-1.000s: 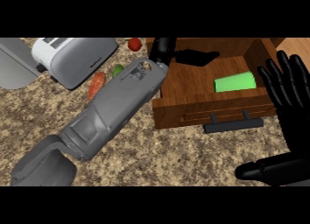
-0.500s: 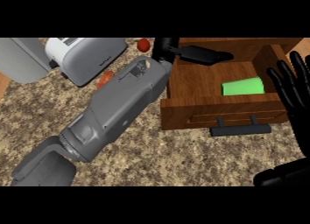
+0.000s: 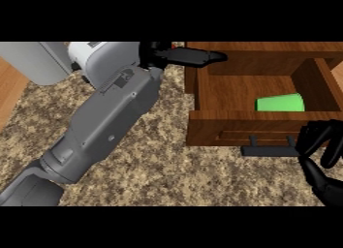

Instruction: Pick up the cup, place it into the drawer and close the drawer

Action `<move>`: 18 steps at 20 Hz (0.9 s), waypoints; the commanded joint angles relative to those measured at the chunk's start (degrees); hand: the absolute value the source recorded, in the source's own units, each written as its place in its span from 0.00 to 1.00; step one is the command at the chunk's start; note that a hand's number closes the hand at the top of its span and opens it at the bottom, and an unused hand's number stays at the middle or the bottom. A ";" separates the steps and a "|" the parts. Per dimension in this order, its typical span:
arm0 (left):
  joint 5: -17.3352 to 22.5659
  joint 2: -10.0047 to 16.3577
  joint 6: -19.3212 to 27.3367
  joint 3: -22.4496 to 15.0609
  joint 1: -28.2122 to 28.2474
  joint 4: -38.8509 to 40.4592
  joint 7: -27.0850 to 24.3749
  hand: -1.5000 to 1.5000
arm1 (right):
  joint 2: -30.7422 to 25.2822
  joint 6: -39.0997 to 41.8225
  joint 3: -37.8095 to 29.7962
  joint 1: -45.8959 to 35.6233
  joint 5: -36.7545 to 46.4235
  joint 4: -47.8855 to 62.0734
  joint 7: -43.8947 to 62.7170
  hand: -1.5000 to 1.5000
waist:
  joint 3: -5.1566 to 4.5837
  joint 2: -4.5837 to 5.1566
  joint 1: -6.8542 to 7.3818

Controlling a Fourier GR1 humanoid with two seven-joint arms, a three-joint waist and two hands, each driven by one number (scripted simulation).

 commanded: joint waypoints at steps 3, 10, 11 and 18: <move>0.57 7.70 2.90 1.11 8.84 -14.00 5.81 0.00 | -4.58 3.49 0.04 0.71 4.12 -0.22 0.98 1.00 | 0.01 -0.33 1.46; 0.16 16.29 2.21 0.74 28.08 -33.50 7.40 0.00 | -3.57 3.03 2.49 2.57 12.90 2.61 -1.32 1.00 | 0.03 -0.09 1.40; 1.09 17.66 3.56 3.13 26.37 -34.78 10.92 0.00 | -1.60 2.38 6.53 2.80 15.80 1.87 -0.99 1.00 | 0.03 0.05 0.84; 3.09 22.10 -6.39 6.10 41.54 -39.59 5.44 0.00 | -5.62 2.34 10.50 -0.57 31.91 10.94 -11.32 1.00 | 0.02 0.48 1.17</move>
